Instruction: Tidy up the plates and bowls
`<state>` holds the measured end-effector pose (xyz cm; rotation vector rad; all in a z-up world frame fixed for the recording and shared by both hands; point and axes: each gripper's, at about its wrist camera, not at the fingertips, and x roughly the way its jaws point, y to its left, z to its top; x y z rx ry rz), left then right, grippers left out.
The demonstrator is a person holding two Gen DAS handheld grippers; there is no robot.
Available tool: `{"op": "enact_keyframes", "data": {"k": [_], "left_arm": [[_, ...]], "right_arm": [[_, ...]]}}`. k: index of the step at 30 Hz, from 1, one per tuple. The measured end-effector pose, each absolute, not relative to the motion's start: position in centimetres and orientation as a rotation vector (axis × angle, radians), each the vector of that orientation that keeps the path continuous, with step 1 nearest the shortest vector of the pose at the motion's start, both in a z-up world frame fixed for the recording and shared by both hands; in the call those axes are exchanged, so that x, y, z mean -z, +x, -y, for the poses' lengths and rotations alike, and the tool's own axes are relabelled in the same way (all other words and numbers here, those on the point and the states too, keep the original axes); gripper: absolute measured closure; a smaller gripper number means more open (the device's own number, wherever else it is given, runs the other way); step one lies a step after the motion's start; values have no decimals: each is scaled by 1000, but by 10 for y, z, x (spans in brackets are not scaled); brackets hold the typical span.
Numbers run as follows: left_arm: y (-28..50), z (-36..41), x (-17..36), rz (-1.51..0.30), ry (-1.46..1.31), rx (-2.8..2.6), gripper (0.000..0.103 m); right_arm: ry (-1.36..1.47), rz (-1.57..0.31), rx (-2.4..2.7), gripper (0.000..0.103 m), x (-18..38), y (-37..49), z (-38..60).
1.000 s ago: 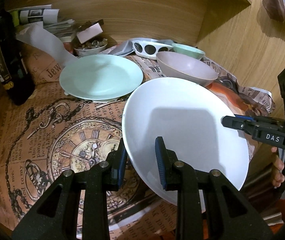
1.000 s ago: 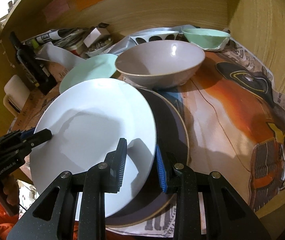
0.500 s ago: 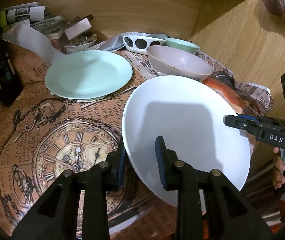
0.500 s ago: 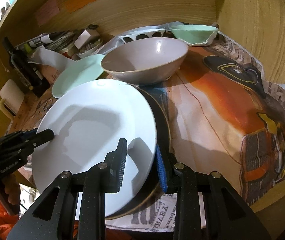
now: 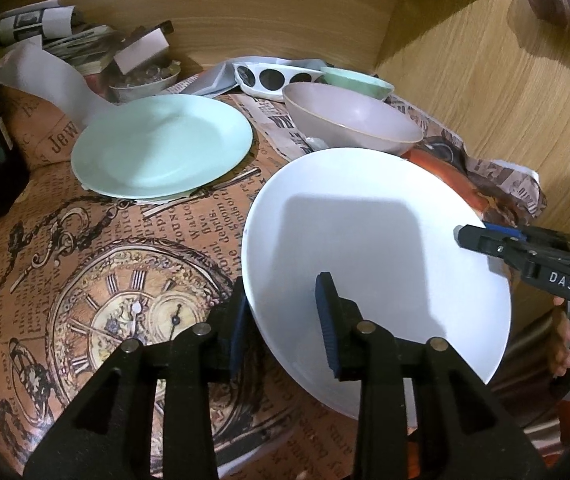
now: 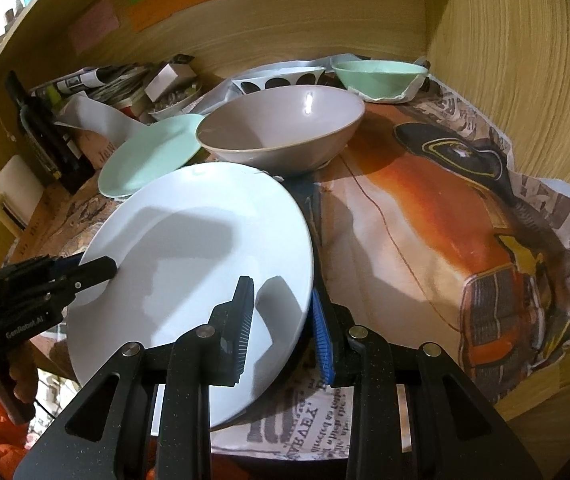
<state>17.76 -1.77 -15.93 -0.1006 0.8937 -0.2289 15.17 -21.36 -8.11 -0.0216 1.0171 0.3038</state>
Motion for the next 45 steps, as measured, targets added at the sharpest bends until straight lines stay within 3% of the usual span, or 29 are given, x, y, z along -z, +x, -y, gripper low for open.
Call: {"op": "enact_keyframes", "data": {"k": [15, 21, 25, 28, 34, 37, 45], "left_arm": [[176, 24, 157, -844, -17, 200, 70], [174, 10, 141, -802, -36, 173, 66], [172, -8, 123, -752, -84, 146, 42], [173, -26, 110, -722, -129, 114, 32], [180, -61, 92, -671, -148, -3, 30], [187, -82, 88, -661, -154, -71, 21], [218, -124, 98, -711, -215, -171, 20]], "right_arm": [[-96, -983, -268, 77, 82, 152, 211], [-60, -931, -282, 64, 63, 154, 214], [-39, -881, -325, 53, 45, 160, 205], [-45, -837, -367, 50, 31, 168, 192], [-59, -802, -471, 49, 19, 192, 164], [-76, -799, -522, 48, 17, 208, 149], [-131, -836, -617, 40, 21, 256, 112]]}}
